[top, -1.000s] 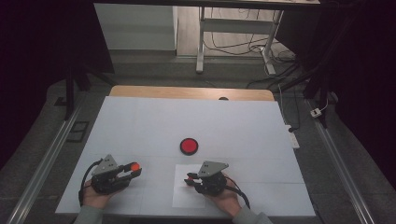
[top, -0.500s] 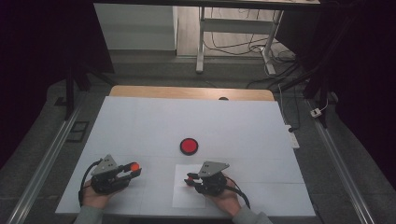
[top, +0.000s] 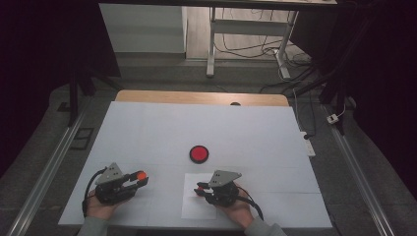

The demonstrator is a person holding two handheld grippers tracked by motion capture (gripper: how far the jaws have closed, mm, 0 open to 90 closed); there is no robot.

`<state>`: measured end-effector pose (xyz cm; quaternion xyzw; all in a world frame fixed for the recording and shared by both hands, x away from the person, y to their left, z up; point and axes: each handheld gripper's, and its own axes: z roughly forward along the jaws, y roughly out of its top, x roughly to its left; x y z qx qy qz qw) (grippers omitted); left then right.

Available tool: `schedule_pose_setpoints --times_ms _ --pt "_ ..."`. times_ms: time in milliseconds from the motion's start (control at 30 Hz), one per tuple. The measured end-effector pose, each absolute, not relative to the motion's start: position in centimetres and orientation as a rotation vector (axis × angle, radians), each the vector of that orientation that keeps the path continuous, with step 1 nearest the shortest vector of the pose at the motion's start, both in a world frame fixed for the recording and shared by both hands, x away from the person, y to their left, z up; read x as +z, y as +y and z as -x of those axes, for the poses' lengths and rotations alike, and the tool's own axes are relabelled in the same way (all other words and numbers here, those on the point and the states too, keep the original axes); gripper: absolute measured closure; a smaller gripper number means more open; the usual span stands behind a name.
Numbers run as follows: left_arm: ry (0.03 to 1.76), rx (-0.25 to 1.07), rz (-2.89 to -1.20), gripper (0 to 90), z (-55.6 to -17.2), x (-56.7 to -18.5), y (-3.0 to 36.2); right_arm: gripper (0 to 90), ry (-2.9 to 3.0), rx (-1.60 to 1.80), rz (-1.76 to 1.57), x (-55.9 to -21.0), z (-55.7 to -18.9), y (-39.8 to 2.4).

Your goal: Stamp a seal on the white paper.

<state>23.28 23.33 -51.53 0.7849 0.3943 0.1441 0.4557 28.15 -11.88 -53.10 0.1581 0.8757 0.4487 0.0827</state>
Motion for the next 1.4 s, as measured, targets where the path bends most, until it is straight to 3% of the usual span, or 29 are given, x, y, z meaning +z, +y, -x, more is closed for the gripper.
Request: schedule_pose_setpoints --times_ms 1000,1200,1400 --pt "0.976 0.357 -1.927 64.9 -23.3 -51.5 23.4 73.4 2.605 1.347 -0.472 -53.1 -28.1 -11.9" --pt "0.975 0.358 -1.928 64.8 -23.3 -51.5 23.4 73.1 2.473 1.586 -0.551 -51.0 -28.5 -13.2" --pt "0.972 0.359 -1.931 64.9 -23.3 -51.5 23.3 73.2 2.453 1.604 -0.565 -50.2 -28.6 -14.1"
